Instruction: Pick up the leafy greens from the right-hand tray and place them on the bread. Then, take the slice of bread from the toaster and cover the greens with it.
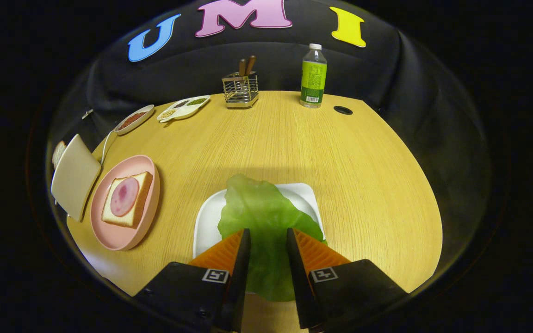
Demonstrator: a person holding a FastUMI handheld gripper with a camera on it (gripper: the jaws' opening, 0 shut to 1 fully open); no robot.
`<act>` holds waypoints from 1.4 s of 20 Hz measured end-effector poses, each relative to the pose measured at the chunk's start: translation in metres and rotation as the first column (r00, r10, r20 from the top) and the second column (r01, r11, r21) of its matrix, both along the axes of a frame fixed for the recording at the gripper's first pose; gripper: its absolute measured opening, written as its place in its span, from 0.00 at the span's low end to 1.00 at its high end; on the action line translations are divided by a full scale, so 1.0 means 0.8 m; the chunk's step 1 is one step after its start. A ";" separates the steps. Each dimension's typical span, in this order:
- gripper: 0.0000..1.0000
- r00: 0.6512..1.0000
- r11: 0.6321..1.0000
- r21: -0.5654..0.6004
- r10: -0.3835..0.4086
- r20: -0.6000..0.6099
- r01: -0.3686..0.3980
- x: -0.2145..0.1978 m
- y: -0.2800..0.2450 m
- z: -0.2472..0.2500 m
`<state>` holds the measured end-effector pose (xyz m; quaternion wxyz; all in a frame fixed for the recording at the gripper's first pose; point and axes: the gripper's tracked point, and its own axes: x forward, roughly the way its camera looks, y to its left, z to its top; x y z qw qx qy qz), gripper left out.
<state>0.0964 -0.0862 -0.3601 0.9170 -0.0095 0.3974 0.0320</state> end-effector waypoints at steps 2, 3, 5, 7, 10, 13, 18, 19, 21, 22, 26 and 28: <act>0.16 1.000 1.000 0.010 -0.022 0.015 0.022 0.001 -0.004 0.003; 0.15 1.000 1.000 0.013 -0.015 0.019 0.015 0.001 -0.004 0.000; 0.13 1.000 1.000 0.030 -0.009 0.007 0.009 0.000 -0.004 0.001; 0.06 1.000 0.994 0.112 -0.002 -0.024 0.005 0.000 0.008 -0.001; 0.05 1.000 0.994 0.108 -0.014 -0.025 0.016 0.004 0.006 0.005; 0.05 1.000 0.996 0.093 0.001 0.008 -0.002 0.000 0.016 0.027; 0.05 0.998 0.995 0.101 0.004 0.060 -0.010 0.000 0.037 0.080; 0.05 0.997 0.995 0.093 0.011 0.072 -0.018 -0.002 0.043 0.091; 0.05 0.995 0.996 0.074 0.034 0.098 -0.041 -0.005 0.056 0.113; 0.05 0.993 0.996 0.070 0.049 0.104 -0.056 -0.007 0.065 0.122; 0.05 0.987 0.991 0.095 0.085 0.133 -0.098 -0.019 0.115 0.152; 0.05 0.983 0.986 0.106 0.111 0.145 -0.127 -0.024 0.144 0.164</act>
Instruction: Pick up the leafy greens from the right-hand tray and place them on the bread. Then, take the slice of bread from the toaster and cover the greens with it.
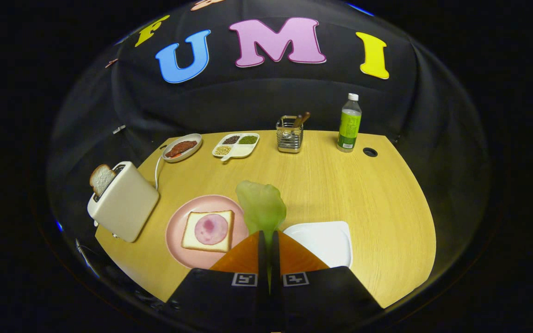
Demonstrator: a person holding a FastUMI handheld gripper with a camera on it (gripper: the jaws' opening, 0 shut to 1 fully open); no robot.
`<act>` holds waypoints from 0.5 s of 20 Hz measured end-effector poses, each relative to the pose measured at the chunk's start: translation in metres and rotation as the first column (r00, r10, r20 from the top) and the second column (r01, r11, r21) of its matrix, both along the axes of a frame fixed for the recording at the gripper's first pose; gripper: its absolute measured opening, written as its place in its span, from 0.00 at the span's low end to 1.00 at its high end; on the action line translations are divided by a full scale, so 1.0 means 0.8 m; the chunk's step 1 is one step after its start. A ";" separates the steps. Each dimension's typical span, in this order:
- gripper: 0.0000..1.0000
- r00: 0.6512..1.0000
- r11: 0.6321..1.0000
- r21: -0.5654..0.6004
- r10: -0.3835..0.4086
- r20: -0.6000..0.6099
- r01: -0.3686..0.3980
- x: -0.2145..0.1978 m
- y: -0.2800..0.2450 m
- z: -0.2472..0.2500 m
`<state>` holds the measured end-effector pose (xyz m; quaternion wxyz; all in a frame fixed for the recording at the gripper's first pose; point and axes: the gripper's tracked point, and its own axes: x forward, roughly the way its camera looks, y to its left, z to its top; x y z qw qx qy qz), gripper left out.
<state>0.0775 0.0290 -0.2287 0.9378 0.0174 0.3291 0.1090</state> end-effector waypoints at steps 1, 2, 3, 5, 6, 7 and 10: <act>0.05 1.000 1.000 0.002 0.016 0.003 -0.016 -0.003 0.014 0.005; 0.05 0.999 1.000 -0.003 0.031 0.006 -0.031 -0.003 0.028 0.008; 0.05 0.999 0.999 -0.010 0.046 0.005 -0.046 -0.004 0.040 0.008; 0.05 0.997 0.997 -0.013 0.078 -0.004 -0.078 -0.003 0.067 0.006; 0.05 0.996 0.996 -0.010 0.093 -0.009 -0.094 -0.002 0.082 0.004; 0.05 0.995 0.995 -0.008 0.104 -0.014 -0.104 -0.002 0.092 0.002; 0.05 0.992 0.992 0.000 0.125 -0.026 -0.125 0.001 0.124 -0.005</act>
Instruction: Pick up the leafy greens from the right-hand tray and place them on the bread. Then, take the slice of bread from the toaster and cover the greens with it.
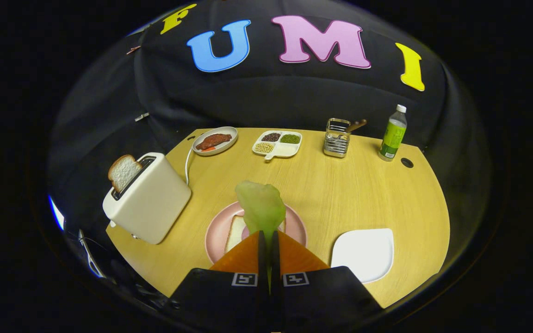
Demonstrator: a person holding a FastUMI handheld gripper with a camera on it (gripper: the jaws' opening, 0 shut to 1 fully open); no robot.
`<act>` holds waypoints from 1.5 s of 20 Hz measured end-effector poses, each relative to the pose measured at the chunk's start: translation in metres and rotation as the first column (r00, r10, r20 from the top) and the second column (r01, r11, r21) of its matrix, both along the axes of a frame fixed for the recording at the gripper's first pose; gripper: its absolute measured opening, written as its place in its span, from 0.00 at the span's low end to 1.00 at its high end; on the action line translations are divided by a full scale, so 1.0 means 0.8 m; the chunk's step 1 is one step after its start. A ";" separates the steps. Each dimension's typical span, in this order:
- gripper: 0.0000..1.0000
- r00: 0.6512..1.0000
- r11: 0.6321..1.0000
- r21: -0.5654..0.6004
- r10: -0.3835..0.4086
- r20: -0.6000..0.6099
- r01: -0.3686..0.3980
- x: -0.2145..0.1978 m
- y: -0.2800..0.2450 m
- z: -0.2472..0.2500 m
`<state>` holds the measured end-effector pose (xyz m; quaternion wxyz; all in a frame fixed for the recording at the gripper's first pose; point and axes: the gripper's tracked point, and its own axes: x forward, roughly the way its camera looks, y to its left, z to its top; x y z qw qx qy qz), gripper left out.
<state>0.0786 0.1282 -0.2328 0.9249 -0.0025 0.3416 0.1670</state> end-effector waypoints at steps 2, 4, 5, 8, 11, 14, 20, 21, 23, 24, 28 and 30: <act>0.05 1.000 1.000 -0.004 0.011 -0.004 -0.011 0.003 0.017 -0.006; 0.05 1.000 1.000 -0.014 0.018 -0.015 -0.019 0.006 0.028 -0.017; 0.05 1.000 1.000 -0.021 0.022 -0.020 -0.023 0.006 0.032 -0.023; 0.07 0.999 0.997 -0.062 0.036 -0.037 -0.038 0.014 0.037 -0.044; 0.09 0.997 0.993 -0.107 0.048 -0.060 -0.054 0.021 0.039 -0.063; 0.10 0.995 0.989 -0.130 0.055 -0.079 -0.065 0.021 0.043 -0.075; 0.22 0.993 0.983 -0.177 0.036 -0.110 -0.055 0.026 0.038 -0.092; 0.31 0.992 0.984 -0.171 0.029 -0.119 -0.049 0.026 0.039 -0.093; 0.62 0.994 0.988 -0.152 0.016 -0.107 -0.032 0.030 0.042 -0.087; 0.75 0.996 0.990 -0.142 0.010 -0.094 -0.024 0.033 0.045 -0.082; 1.00 0.998 0.996 -0.090 -0.004 -0.056 -0.001 0.029 0.056 -0.049; 1.00 0.999 0.998 -0.064 -0.001 -0.037 -0.001 0.026 0.064 -0.025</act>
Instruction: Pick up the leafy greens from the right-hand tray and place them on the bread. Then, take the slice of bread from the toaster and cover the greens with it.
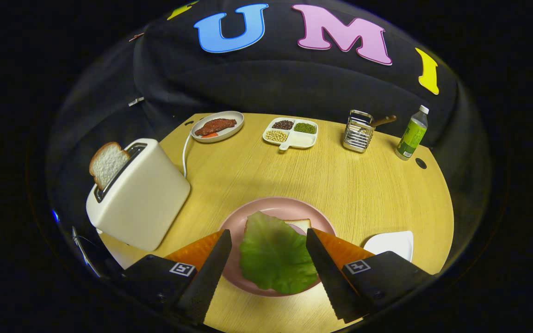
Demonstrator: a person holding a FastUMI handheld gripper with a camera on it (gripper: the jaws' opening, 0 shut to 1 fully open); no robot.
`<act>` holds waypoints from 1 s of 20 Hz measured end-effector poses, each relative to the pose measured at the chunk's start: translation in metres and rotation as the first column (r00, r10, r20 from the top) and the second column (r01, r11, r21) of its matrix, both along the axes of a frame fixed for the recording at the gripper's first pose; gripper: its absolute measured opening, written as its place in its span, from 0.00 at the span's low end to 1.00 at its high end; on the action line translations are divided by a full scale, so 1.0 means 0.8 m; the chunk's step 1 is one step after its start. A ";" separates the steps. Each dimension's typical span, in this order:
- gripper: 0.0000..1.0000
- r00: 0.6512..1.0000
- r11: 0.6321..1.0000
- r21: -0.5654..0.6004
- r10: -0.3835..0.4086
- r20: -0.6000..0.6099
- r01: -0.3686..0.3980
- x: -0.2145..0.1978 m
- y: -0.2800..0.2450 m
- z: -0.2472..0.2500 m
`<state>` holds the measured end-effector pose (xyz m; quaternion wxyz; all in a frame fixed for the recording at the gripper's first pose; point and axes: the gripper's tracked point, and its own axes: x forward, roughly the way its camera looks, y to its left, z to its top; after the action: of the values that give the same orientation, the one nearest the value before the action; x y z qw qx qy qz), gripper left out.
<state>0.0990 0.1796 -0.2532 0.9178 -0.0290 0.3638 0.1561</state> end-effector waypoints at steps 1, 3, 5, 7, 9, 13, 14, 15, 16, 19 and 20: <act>1.00 1.000 1.000 0.002 0.010 0.026 -0.010 0.001 0.003 0.015; 1.00 0.996 0.999 -0.003 0.042 0.078 -0.042 -0.002 0.012 0.046; 1.00 0.992 0.997 0.009 0.078 0.097 -0.079 -0.009 0.031 0.071; 1.00 0.986 0.993 0.023 0.116 0.123 -0.119 -0.016 0.054 0.099; 1.00 0.974 0.986 0.029 0.160 0.158 -0.167 -0.026 0.078 0.127; 1.00 0.946 0.961 0.058 0.253 0.203 -0.270 -0.049 0.141 0.168; 1.00 0.941 0.954 0.071 0.272 0.203 -0.291 -0.054 0.158 0.173; 1.00 0.935 0.946 0.083 0.293 0.201 -0.314 -0.058 0.176 0.175; 1.00 0.930 0.939 0.087 0.311 0.197 -0.333 -0.059 0.191 0.175; 1.00 0.918 0.923 0.097 0.350 0.189 -0.372 -0.065 0.233 0.176; 1.00 0.915 0.918 0.105 0.359 0.185 -0.381 -0.067 0.248 0.175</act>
<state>0.0455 0.3776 -0.1130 0.8979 -0.0462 0.2639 0.3492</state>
